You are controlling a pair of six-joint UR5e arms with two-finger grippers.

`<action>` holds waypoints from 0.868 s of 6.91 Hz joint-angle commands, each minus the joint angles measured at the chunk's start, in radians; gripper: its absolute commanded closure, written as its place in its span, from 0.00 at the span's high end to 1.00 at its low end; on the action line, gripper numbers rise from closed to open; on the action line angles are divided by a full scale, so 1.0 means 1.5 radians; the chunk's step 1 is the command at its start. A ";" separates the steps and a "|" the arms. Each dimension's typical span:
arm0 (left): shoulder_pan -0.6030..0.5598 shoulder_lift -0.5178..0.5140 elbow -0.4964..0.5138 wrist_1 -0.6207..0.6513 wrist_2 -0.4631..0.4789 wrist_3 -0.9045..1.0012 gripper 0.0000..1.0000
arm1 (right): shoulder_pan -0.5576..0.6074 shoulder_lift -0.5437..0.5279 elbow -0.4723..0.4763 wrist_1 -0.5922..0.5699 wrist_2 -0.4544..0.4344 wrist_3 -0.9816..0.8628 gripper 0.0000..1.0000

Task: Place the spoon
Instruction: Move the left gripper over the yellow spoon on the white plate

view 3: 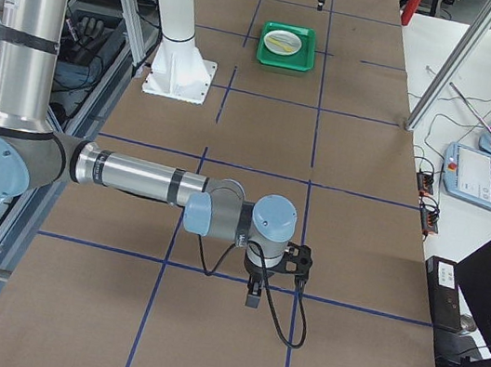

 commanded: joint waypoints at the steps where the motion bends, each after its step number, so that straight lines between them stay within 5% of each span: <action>1: 0.107 0.000 -0.017 -0.004 0.048 -0.107 0.93 | 0.000 0.000 0.000 0.000 -0.001 0.000 1.00; 6: 0.211 0.004 -0.004 -0.005 0.125 -0.135 0.83 | 0.000 -0.001 -0.001 0.000 0.000 0.000 1.00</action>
